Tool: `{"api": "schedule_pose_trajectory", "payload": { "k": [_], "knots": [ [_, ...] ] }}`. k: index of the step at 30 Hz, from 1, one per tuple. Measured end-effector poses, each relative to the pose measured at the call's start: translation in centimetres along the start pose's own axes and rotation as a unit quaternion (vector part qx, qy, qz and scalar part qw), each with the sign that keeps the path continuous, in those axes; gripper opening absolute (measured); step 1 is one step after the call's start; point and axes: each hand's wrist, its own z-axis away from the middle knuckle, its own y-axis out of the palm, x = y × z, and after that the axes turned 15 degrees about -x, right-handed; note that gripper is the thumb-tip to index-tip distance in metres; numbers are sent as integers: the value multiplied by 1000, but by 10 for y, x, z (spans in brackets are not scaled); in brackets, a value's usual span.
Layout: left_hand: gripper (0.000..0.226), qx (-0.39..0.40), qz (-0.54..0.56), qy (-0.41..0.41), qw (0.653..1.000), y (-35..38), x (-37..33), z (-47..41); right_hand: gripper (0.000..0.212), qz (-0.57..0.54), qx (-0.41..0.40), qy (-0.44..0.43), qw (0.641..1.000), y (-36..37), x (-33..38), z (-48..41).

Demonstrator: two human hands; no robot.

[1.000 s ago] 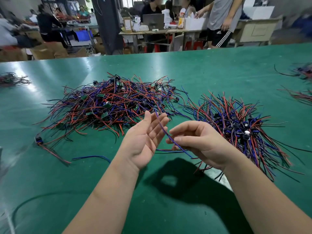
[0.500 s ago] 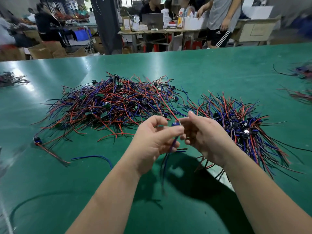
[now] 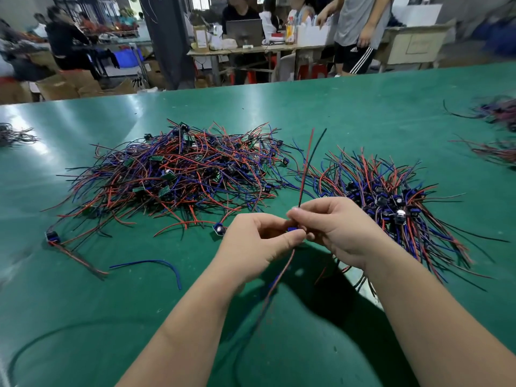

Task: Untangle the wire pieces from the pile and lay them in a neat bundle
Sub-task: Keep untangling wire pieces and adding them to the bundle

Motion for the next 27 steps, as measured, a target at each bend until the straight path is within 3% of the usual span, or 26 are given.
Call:
{"api": "schedule_pose_trajectory", "payload": {
  "k": [3,7,11,14,18,21,23,27],
  "knots": [
    [16,-4,-11,-17,1000,1,3,-2,9,-38,-39,27,998,-9,5,-4],
    [33,-6,-1,-60,998,2,5,0,7,-40,-35,32,998,-14,7,-5],
    [12,-37,1,-42,998,4,6,0,7,-10,24,36,999,-8,3,0],
    [9,-44,11,-41,998,1,6,-2,7,0,1,28,1000,-3,1,1],
    [11,24,3,-56,998,1,2,2,9,-75,-95,9,993,-11,11,-5],
    [12,87,-21,-70,994,-2,-1,5,9,-199,-189,-2,961,-24,19,-9],
    [11,119,-48,-68,989,-4,-4,6,11,-246,-207,-3,947,-28,20,-10],
    [21,182,-111,-28,977,-8,-5,6,12,-211,-204,-8,956,-23,16,-11]
  ]
}}
